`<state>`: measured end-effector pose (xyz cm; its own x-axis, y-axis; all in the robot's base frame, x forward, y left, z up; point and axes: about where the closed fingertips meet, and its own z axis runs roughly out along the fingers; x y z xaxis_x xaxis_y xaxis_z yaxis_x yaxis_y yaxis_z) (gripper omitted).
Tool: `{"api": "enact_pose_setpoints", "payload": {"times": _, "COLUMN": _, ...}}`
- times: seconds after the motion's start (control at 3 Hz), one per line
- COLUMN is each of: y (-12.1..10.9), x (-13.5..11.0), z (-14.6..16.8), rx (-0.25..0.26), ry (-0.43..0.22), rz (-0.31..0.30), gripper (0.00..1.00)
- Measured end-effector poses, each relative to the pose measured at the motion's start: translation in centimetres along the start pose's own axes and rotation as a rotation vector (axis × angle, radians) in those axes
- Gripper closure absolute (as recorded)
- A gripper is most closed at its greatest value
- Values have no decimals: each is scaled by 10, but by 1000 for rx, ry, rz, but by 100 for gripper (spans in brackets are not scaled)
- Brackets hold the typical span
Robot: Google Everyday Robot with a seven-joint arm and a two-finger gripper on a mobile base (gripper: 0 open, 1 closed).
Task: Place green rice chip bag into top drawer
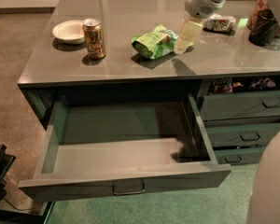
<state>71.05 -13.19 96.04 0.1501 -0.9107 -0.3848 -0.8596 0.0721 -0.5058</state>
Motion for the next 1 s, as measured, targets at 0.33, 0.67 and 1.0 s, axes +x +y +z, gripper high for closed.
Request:
{"api": "enact_pose_setpoints", "payload": {"times": 0.33, "y": 1, "x": 1, "z": 8, "rx": -13, "ry": -5, "rz": -20, "gripper": 0}}
{"api": "enact_pose_setpoints", "payload": {"times": 0.67, "y": -2, "x": -4, "z": 27, "rx": -46, "ry": -50, "rz": -64, "gripper": 0}}
{"api": "enact_pose_setpoints", "payload": {"times": 1.0, "y": -5, "x": -8, "z": 47, "rx": -72, "ry": -110, "rz": -84, "gripper": 0}}
